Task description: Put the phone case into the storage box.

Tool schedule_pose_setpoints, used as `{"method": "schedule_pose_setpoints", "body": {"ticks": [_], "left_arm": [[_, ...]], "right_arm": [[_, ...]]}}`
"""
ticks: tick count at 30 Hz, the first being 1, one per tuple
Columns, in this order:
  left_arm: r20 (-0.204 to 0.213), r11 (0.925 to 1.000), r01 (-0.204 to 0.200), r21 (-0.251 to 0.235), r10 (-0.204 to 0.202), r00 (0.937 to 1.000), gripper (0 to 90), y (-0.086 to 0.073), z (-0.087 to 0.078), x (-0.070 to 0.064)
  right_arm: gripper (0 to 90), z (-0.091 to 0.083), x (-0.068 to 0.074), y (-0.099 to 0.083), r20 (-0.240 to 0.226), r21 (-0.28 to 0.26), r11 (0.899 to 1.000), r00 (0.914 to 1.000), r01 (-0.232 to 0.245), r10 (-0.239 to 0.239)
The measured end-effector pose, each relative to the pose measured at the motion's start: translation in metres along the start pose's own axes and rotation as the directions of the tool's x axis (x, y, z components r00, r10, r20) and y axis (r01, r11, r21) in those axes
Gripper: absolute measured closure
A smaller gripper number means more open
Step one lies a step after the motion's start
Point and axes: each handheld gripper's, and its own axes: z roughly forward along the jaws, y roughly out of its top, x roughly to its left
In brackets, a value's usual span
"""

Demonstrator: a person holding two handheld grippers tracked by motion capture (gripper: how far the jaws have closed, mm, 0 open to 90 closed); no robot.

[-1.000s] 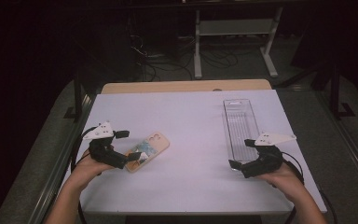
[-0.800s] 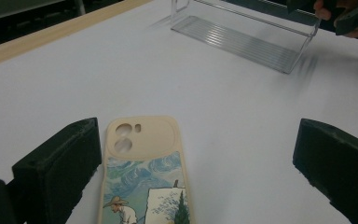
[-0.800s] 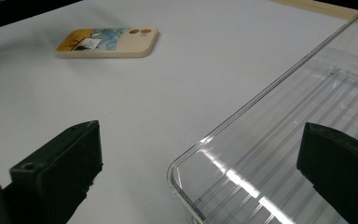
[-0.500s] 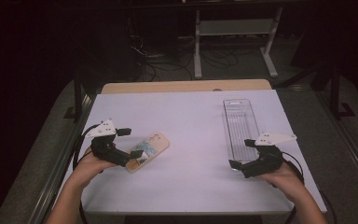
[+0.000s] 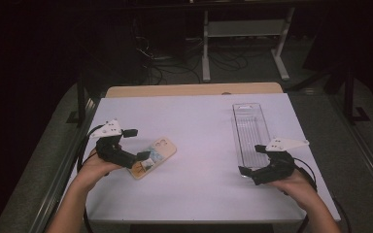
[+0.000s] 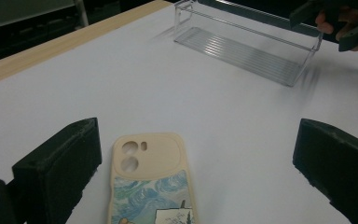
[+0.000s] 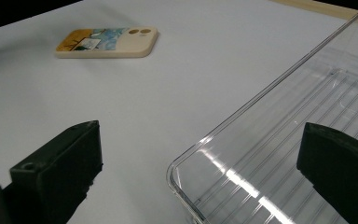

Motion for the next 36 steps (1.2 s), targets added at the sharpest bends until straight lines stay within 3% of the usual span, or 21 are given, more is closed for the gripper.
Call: {"method": "schedule_pose_setpoints", "body": {"ticks": [9,22,36], "left_arm": [[-0.013,0.9997,0.000,0.023,0.000,0.9999,0.8,0.005,0.002,0.004],[-0.022,0.9999,-0.010,0.013,0.010,0.9997,0.8,0.015,0.006,0.011],[-0.040,1.0000,0.009,-0.002,-0.009,0.9992,0.8,0.020,0.019,0.019]], "right_arm": [[0.0,0.000,0.000,0.000,0.000,-0.001,1.000,1.0000,-0.006,0.006],[0.0,0.000,0.000,0.000,0.000,-0.002,1.000,1.0000,-0.005,0.005],[0.0,0.000,0.000,0.000,-0.002,-0.001,1.000,1.0000,-0.006,0.006]]}}
